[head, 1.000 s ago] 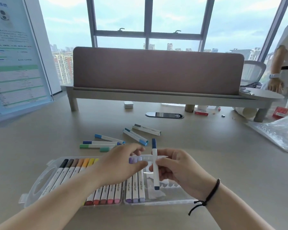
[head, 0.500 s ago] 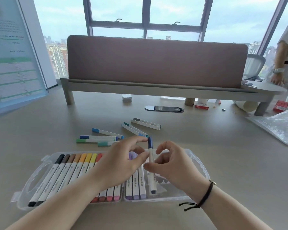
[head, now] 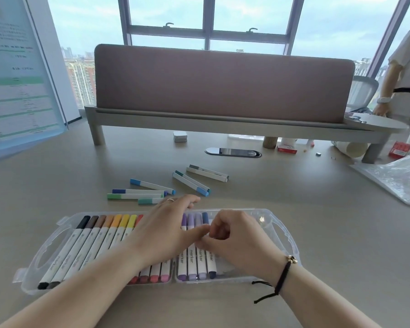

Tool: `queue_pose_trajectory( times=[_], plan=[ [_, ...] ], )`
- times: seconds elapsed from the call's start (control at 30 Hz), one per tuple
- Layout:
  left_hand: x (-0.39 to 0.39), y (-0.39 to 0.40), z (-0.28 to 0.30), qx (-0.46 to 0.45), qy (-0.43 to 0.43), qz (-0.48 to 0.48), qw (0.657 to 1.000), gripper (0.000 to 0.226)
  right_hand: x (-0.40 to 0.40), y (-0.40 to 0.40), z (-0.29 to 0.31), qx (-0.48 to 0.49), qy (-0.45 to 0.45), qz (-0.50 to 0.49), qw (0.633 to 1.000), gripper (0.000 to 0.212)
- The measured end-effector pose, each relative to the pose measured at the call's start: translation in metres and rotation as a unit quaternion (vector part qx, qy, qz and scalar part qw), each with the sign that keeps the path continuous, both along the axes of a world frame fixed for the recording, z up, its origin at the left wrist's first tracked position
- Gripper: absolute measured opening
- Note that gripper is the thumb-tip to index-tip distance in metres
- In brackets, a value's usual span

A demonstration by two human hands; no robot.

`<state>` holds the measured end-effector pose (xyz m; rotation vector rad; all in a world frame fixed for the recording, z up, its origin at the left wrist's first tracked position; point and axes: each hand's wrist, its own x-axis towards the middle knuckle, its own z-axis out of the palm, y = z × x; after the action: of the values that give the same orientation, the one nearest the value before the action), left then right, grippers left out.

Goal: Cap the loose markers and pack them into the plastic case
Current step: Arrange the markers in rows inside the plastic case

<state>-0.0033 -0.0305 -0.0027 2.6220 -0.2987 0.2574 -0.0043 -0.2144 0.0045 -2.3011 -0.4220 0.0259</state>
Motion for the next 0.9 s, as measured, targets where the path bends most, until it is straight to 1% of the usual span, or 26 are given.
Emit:
queue_pose_trajectory(
  times=[0.1, 0.23, 0.37, 0.53, 0.9],
  plan=[
    [0.002, 0.0, -0.001, 0.029, 0.026, 0.019, 0.999, 0.084, 0.003, -0.009, 0.004, 0.013, 0.052, 0.015, 0.998, 0.022],
    [0.006, 0.003, -0.004, 0.07, 0.057, 0.043, 0.995, 0.09, 0.004, -0.016, 0.007, -0.001, 0.069, 0.019, 0.997, 0.02],
    [0.009, 0.006, -0.005, 0.081, 0.067, 0.049, 0.993, 0.085, 0.004, -0.013, 0.007, -0.019, 0.074, 0.009, 0.997, 0.021],
    [0.01, 0.007, -0.006, 0.079, 0.071, 0.049, 0.993, 0.081, 0.004, -0.013, 0.008, -0.013, 0.094, 0.019, 0.995, 0.022],
    [0.007, 0.005, -0.003, 0.089, 0.068, 0.047, 0.993, 0.075, 0.005, -0.014, 0.008, -0.025, 0.086, 0.03, 0.996, 0.022]
  ],
)
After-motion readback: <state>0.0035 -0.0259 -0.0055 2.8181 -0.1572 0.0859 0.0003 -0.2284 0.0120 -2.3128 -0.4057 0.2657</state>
